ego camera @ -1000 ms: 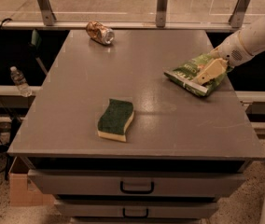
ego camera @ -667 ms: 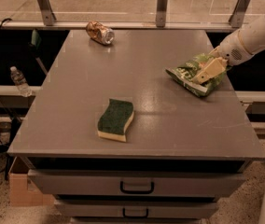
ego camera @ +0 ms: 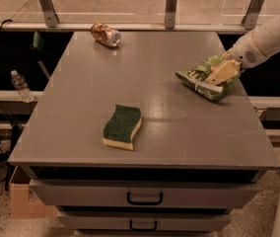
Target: Pick green jalapeno chip bag
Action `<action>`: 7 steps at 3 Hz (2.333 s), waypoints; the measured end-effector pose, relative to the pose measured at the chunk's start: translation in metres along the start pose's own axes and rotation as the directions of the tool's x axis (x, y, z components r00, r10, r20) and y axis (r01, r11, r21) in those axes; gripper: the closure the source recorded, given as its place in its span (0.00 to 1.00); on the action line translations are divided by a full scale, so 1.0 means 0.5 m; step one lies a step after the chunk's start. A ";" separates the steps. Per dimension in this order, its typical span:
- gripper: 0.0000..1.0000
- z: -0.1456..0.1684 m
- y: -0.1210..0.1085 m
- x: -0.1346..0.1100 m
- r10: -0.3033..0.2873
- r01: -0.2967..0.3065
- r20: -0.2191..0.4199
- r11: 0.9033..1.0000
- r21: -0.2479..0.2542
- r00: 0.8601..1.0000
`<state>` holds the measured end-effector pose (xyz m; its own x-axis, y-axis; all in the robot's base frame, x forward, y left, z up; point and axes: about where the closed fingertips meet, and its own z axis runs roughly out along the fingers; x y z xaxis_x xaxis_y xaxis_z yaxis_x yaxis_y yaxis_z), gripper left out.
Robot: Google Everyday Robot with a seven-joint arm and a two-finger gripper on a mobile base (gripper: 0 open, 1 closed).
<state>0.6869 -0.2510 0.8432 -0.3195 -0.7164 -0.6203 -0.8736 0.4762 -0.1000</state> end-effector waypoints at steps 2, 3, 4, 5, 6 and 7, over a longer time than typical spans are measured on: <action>0.82 0.004 0.001 -0.001 0.000 0.000 0.001 1.000 -0.005 1.000; 0.53 -0.002 0.004 -0.005 0.000 0.000 0.006 1.000 -0.005 1.000; 0.29 -0.059 0.047 -0.035 0.004 -0.003 0.072 1.000 -0.011 0.997; 0.05 -0.108 0.086 -0.040 0.018 -0.015 0.121 0.999 -0.031 0.993; 0.07 -0.123 0.099 -0.037 0.032 -0.025 0.144 0.998 -0.051 0.989; 0.30 -0.121 0.100 -0.045 0.026 -0.016 0.158 0.998 -0.069 0.987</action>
Offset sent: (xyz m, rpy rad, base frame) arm -0.0006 0.0029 -0.0028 0.0077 0.0032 0.0077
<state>0.6280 -0.2417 0.8991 -0.2804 -0.6139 -0.7380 -0.8917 0.4512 -0.0365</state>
